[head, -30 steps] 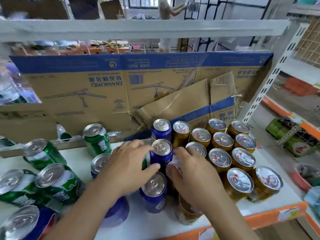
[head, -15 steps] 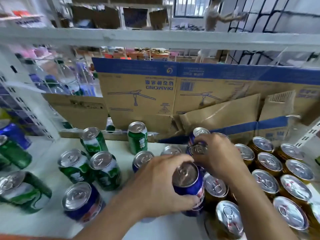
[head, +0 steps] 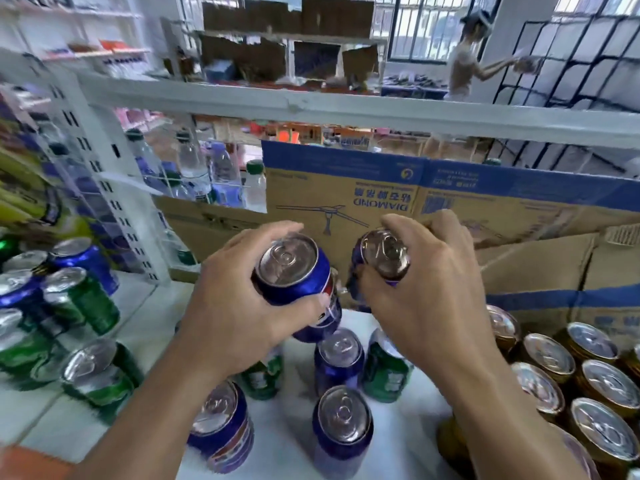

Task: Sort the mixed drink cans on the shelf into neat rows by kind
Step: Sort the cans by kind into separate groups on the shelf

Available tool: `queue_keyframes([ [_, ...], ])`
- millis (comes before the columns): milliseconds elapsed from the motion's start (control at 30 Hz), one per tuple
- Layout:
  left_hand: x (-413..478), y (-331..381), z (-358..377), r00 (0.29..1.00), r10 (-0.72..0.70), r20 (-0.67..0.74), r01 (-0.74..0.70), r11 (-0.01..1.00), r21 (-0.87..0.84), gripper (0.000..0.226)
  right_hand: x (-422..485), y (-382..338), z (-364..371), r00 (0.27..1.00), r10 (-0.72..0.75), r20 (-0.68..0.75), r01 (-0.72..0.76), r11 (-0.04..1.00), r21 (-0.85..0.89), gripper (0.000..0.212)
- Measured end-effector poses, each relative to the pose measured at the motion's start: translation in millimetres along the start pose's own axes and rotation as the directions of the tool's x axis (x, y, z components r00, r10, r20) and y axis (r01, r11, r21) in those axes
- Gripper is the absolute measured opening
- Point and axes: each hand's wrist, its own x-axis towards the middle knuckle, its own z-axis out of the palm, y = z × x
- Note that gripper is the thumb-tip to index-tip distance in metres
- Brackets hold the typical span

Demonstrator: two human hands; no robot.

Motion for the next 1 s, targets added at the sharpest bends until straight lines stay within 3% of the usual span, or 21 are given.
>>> queue_keyframes([
  [133,-2,-15,-30,0.992,-0.042,-0.116,0.046,0.998,0.032,0.064,7,-26,31,0.997,-0.055,0.054,0.045,0.982,0.184,0.050],
  [400,-10,-66,-105,0.940,-0.214,-0.265,0.268,0.944,0.191,0.062,35,-86,101,0.953,-0.210,0.217,0.116,0.919,0.378,0.047],
  [633,-11,-126,-135,0.900,-0.384,-0.206,0.426,0.873,0.238,0.063,57,-132,179,0.861,-0.298,0.413,0.150,0.923,0.354,0.048],
  [867,-1,-188,-142,0.820,-0.572,-0.033,0.546,0.763,0.345,0.061,57,-146,235,0.718,-0.265,0.644,0.190,0.964,0.186,0.042],
  [1000,-3,-205,-146,0.778,-0.628,0.030,0.566,0.721,0.400,0.055,57,-151,246,0.687,-0.243,0.684,0.189,0.970,0.155,0.031],
])
